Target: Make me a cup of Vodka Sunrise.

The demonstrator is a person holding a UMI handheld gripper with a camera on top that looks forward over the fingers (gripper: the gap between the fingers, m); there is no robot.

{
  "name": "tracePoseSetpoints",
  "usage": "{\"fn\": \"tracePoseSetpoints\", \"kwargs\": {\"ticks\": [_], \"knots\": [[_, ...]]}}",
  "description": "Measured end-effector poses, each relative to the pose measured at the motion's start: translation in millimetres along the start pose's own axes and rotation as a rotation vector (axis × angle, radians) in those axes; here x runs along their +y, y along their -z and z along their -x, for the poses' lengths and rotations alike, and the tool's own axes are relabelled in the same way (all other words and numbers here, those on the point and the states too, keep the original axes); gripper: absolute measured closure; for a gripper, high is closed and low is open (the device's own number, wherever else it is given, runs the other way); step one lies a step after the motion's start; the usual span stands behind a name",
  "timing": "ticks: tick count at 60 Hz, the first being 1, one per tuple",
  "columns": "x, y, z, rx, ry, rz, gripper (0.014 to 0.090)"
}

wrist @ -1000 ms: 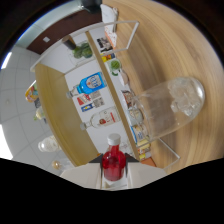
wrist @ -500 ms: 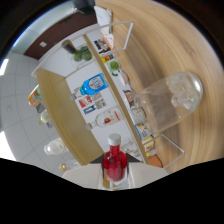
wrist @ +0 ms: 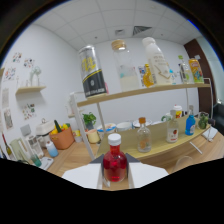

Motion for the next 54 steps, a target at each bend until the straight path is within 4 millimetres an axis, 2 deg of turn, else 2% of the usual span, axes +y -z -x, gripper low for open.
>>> {"fn": "tracePoseSetpoints", "kwargs": {"ticks": [5,12,17,25,31,43,54], "knots": [[51,-19,6,0.045,0.110,0.075,0.0709],[115,-38,5,0.080,0.143,0.198,0.0709],[143,-46,4,0.101,0.152,0.246,0.0708],[174,-50,6,0.101,0.170,0.315,0.0710],[189,-51,7,0.100,0.169,0.358,0.0711],[192,-49,12,0.081,0.180,0.375,0.0704],[196,-36,11,0.054,0.187,0.373,0.0693]]}}
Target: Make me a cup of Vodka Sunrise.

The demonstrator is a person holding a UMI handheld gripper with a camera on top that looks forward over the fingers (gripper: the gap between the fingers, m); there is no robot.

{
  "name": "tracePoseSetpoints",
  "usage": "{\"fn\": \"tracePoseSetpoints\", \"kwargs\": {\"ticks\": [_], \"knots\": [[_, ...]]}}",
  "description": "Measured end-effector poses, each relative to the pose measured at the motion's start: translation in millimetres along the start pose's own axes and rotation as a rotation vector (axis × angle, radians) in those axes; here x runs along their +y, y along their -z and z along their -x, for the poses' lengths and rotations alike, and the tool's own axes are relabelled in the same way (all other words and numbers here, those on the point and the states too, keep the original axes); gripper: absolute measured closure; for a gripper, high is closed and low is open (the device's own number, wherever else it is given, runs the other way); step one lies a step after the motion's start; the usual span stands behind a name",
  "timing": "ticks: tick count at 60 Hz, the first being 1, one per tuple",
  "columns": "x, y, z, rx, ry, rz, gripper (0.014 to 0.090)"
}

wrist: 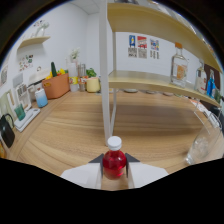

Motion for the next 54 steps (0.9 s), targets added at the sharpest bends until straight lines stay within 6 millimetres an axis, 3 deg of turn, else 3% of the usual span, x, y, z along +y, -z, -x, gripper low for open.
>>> {"fn": "tracePoseSetpoints", "kwargs": {"ticks": [16,21,24,26,29,41,46,54], "knots": [[4,4,-1,-0.027,0.000,0.007,0.0676],[8,6,5,-0.058,0.001,0.038,0.0453],[8,11,10,-0.096,0.004,0.055,0.0178],[7,16,14,-0.116,0.006,0.059,0.0221],[0,27,11,-0.112,0.005,0.054,0.0182],[-44,93,-10,-0.115,-0.067,-0.012,0.0198],[-53,123,-32,-0.102,-0.095,-0.028,0.0199],[-46,165,-85,-0.032,-0.108,-0.011,0.0196]]}}
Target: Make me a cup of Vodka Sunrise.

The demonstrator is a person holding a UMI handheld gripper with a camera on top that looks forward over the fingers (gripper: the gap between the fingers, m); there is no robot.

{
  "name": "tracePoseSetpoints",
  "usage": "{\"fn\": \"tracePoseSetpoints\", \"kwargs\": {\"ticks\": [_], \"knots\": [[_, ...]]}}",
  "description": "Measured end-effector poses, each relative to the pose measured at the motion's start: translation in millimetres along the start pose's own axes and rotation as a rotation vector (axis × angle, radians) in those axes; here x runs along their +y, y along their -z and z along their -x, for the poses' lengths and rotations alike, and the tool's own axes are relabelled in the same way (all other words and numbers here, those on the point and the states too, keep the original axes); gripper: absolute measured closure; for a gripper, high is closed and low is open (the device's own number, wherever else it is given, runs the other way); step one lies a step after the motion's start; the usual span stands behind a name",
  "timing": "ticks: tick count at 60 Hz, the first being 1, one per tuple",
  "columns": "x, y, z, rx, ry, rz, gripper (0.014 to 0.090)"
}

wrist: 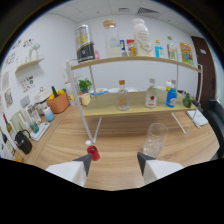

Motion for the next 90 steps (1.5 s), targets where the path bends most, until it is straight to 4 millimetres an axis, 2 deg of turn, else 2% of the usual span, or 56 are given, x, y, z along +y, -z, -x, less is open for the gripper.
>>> {"fn": "tracePoseSetpoints", "kwargs": {"ticks": [10,16,20,28,32,37,44,49,55,62,65,67,74,79,84,90], "knots": [[-1,45,-85,0.118,-0.024,0.012,0.0195],[-27,65,-138,0.185,-0.043,-0.019,0.0194],[-62,76,-168,0.207,-0.055,-0.075,0.0192],[-161,88,-216,0.226,-0.027,-0.237,0.0191],[-215,90,-230,0.216,-0.007,-0.328,0.0189],[-270,89,-246,0.195,0.013,-0.425,0.0190],[-321,66,-258,0.158,0.037,-0.491,0.0195],[-330,39,-266,0.142,0.044,-0.484,0.0194],[-329,5,-273,0.109,0.017,-0.437,0.0203],[-327,-23,-278,0.098,0.003,-0.405,0.0328],[-328,-29,-280,0.095,0.015,-0.406,0.0413],[-328,-29,-280,0.094,0.026,-0.407,0.0504],[-329,-28,-281,0.105,0.061,-0.405,0.0520],[-329,-19,-283,0.119,0.097,-0.415,0.0528],[-340,1,-280,0.135,0.120,-0.456,0.0530],[-351,37,-272,0.121,0.111,-0.509,0.0535]]}}
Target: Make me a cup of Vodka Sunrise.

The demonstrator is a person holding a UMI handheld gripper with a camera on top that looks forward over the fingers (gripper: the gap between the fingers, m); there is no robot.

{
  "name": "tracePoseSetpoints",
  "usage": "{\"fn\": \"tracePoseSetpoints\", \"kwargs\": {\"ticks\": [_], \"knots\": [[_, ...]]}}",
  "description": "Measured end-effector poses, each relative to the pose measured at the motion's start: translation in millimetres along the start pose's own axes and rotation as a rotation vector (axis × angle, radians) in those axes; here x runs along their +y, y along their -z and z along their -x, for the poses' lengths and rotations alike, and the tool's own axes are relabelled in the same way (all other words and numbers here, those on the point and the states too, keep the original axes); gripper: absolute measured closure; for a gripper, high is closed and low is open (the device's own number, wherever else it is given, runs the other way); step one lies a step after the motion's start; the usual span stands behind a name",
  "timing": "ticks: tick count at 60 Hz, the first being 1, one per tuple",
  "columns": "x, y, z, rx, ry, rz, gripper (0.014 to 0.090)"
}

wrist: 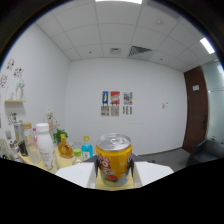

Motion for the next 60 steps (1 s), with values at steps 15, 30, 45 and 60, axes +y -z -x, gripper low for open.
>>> {"fn": "tracePoseSetpoints", "kwargs": {"ticks": [15,30,45,60], "knots": [[51,66,27,-0.018,-0.070,0.042,0.0535],[227,80,78,-0.041,-0.117,0.278,0.0536],[257,66,81,0.016,0.282,0.304,0.0537],[232,52,98,-0.021,0.998,0.222,0.0538]]}}
